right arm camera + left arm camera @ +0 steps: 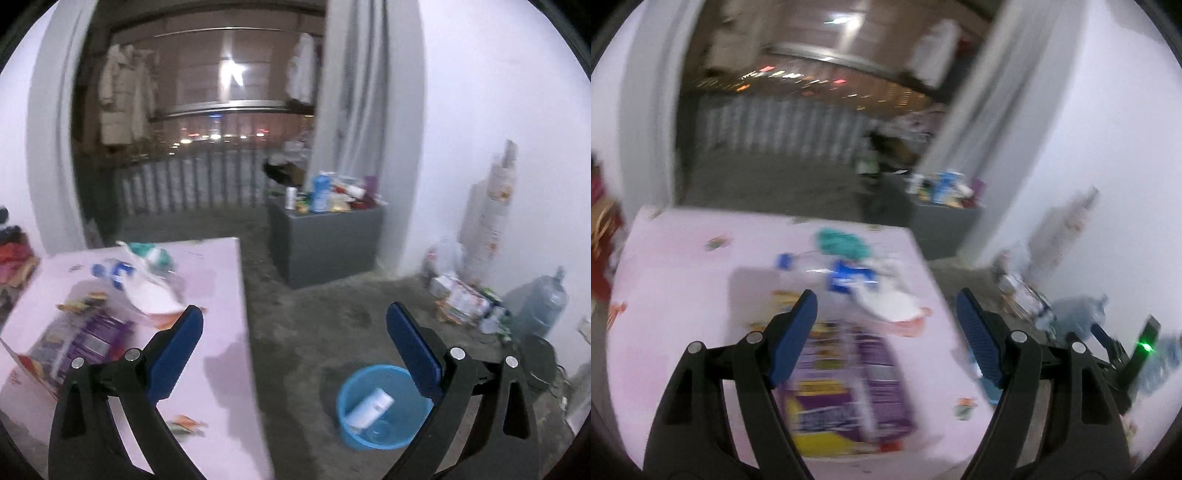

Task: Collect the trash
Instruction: 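Move both tools back over the table toward the glove and wrappers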

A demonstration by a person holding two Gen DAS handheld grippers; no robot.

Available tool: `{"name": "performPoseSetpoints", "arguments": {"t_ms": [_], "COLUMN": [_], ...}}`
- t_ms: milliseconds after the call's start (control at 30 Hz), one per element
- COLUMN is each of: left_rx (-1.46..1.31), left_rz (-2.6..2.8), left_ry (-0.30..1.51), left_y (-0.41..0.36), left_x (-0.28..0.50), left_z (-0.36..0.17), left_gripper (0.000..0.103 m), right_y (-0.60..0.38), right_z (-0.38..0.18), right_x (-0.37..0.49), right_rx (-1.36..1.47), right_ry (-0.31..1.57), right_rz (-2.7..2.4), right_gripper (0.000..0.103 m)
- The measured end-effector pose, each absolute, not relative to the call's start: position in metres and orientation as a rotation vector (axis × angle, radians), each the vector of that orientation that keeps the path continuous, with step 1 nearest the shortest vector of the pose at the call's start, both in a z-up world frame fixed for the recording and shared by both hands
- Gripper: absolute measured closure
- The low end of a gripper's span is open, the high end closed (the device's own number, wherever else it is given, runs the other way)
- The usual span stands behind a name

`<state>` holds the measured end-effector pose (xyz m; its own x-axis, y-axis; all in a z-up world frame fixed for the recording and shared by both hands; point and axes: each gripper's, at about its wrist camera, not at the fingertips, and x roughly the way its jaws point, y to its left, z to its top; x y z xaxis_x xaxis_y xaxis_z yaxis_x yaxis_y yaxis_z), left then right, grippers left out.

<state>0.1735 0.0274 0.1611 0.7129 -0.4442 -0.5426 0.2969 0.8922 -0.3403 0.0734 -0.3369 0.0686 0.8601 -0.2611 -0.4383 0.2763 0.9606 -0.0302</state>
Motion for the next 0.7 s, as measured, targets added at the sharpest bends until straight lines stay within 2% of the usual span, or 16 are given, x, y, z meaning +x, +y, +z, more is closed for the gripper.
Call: {"name": "performPoseSetpoints", "arguments": {"t_ms": [233, 467, 700], "left_rx": [-0.51, -0.684, -0.797], "left_rz": [-0.389, -0.41, -0.473], "left_ry": [0.826, 0.94, 1.069], "left_y": [0.109, 0.127, 0.122], "left_x": [0.225, 0.255, 0.293], "left_z": [0.105, 0.05, -0.002], "left_gripper": [0.033, 0.047, 0.049], "right_y": [-0.288, -0.257, -0.242], "right_z": [0.068, 0.055, 0.037], "right_x": [0.132, 0.188, 0.23], "right_rx": [0.069, 0.079, 0.088], "right_ry": [0.498, 0.57, 0.65], "right_rz": [-0.128, -0.03, 0.014], "right_gripper": [0.006, 0.012, 0.018]}}
